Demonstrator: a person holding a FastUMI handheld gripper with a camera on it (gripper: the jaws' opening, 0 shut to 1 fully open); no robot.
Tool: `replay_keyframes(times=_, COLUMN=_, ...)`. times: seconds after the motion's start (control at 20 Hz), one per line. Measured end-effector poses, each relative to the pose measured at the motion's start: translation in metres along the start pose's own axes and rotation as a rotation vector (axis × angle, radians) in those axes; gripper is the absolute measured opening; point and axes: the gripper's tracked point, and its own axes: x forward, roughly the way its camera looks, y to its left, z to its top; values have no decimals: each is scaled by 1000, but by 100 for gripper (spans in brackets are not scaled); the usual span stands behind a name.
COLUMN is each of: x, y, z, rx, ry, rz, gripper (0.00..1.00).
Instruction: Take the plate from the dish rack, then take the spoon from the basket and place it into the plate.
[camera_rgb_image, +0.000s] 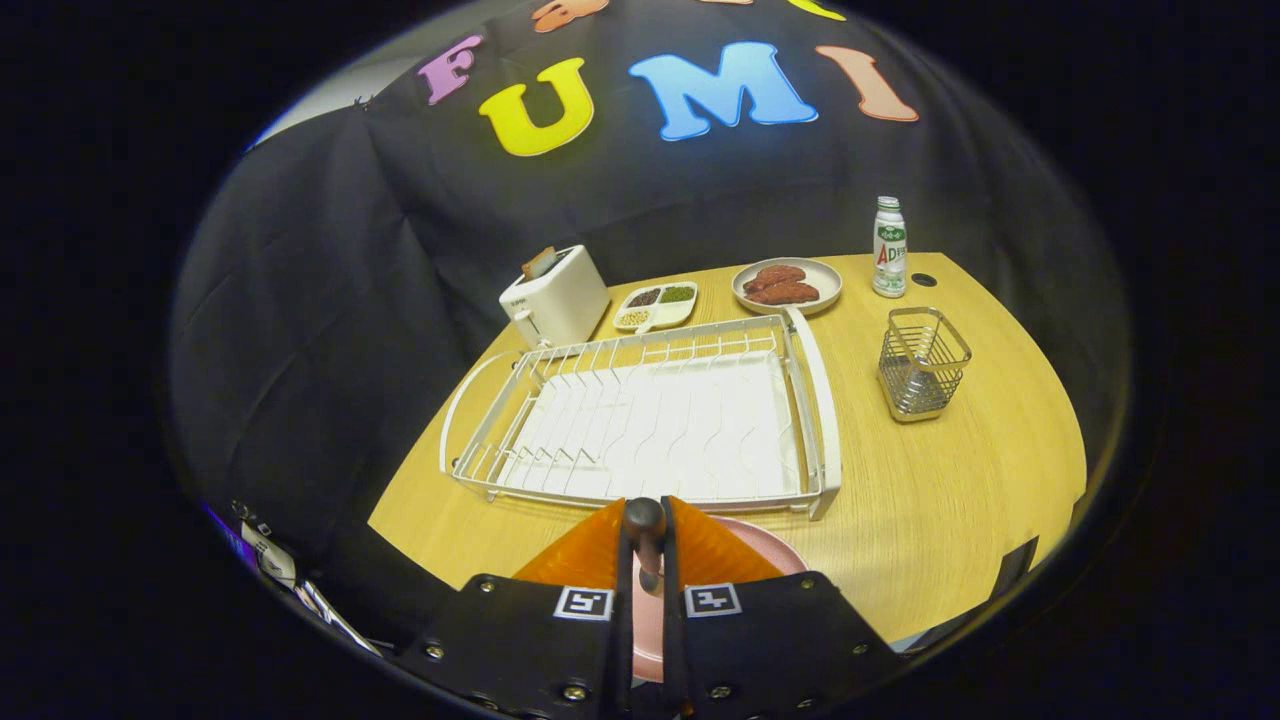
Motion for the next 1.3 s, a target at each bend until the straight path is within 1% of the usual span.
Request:
replay_keyframes(times=0.2, x=9, y=7, z=-20, rx=-74, ry=7, rz=-9, gripper=12)
replay_keyframes(times=0.3, x=8, y=10, z=-19, rx=-104, ry=-10, rz=-6, gripper=12)
replay_keyframes(times=0.45, x=5, y=13, z=-22, rx=-113, ry=-9, rz=5, gripper=12)
replay_keyframes(times=0.5, x=4, y=17, z=-23, rx=-107, ry=-9, rz=20, gripper=14)
replay_keyframes(times=0.65, x=-5, y=16, z=-15, rx=-110, ry=-23, rz=27, gripper=20)
replay_keyframes(times=0.85, x=-26, y=15, z=0, rx=-117, ry=-62, rz=38, gripper=21)
replay_keyframes(times=1.05, x=-42, y=2, z=10, rx=-131, ry=-92, rz=18, gripper=21)
replay_keyframes(times=1.3, x=-53, y=-7, z=29, rx=-115, ry=-136, rz=0, gripper=21)
